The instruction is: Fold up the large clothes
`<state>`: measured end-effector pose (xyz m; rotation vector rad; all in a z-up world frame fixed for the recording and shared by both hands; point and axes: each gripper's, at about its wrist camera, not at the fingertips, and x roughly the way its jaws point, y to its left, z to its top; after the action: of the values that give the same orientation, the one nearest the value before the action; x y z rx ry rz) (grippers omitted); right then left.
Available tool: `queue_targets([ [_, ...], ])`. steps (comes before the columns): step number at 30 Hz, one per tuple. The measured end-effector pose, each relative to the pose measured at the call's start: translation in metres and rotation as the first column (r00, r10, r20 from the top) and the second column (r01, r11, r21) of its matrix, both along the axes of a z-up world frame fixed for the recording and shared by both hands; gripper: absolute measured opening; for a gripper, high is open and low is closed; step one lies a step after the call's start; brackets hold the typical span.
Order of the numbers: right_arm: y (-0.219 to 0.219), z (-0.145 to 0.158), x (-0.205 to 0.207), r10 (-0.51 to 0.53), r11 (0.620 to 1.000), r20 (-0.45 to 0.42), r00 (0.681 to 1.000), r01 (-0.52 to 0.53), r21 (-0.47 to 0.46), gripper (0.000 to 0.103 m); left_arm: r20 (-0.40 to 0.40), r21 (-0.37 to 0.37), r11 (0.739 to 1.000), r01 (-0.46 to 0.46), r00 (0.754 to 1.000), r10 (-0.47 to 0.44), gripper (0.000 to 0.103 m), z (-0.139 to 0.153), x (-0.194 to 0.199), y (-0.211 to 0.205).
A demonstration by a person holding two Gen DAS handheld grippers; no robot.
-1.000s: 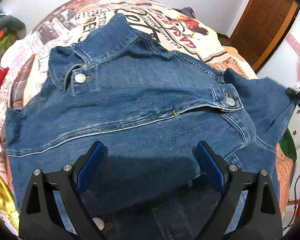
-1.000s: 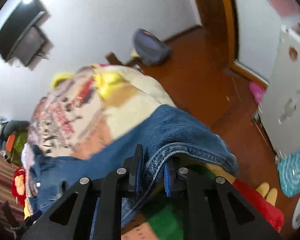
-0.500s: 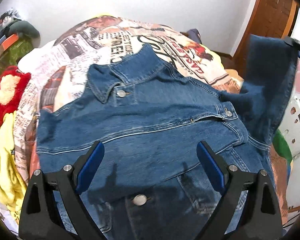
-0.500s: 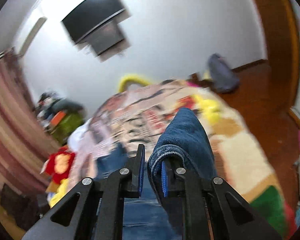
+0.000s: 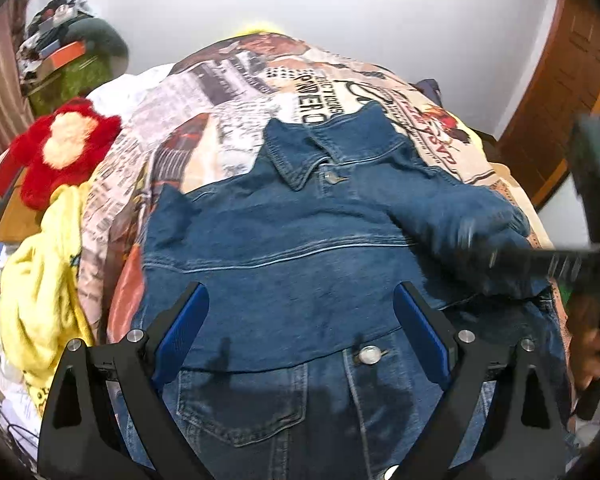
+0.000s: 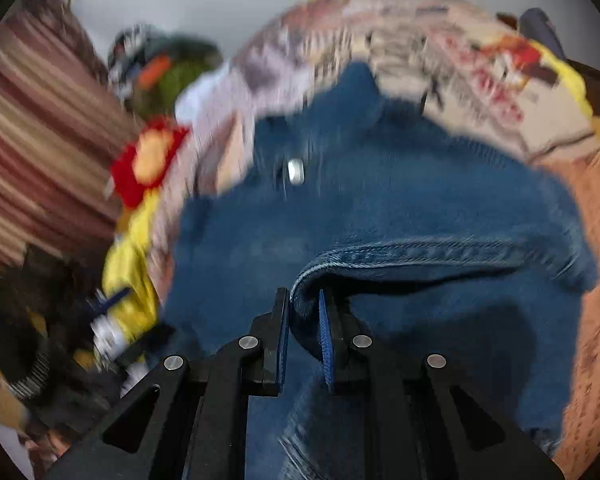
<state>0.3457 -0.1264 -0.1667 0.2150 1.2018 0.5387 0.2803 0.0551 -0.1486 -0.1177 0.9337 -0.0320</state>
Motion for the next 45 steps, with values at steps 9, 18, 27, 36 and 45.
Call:
queue_targets([
  [9, -0.014, -0.044, -0.02, 0.018, 1.0, -0.16, 0.987, -0.021, -0.016, 0.012, -0.03, -0.007, 1.0, 0.015, 0.999, -0.016, 0.094, -0.007, 0.001, -0.011],
  [18, -0.037, -0.017, -0.04, 0.045, 0.997, -0.145, 0.988, -0.054, -0.056, 0.012, -0.008, 0.044, 0.993, 0.107, 0.994, -0.107, 0.094, 0.006, 0.005, -0.05],
  [27, -0.11, 0.05, -0.048, -0.078, 0.978, 0.183, 0.98, 0.111, -0.179, 0.012, -0.013, 0.087, 0.973, 0.215, 0.977, -0.214, 0.094, 0.006, 0.03, -0.102],
  [36, -0.159, 0.019, -0.025, -0.182, 0.962, 0.12, 0.976, 0.202, -0.186, 0.012, -0.138, 0.147, 0.936, 0.319, 0.944, -0.3, 0.094, -0.054, 0.079, -0.153],
  [45, -0.168, -0.053, -0.015, -0.213, 0.967, -0.029, 0.977, 0.206, -0.149, 0.012, -0.05, 0.261, 0.929, 0.262, 0.965, -0.258, 0.039, -0.046, 0.104, -0.147],
])
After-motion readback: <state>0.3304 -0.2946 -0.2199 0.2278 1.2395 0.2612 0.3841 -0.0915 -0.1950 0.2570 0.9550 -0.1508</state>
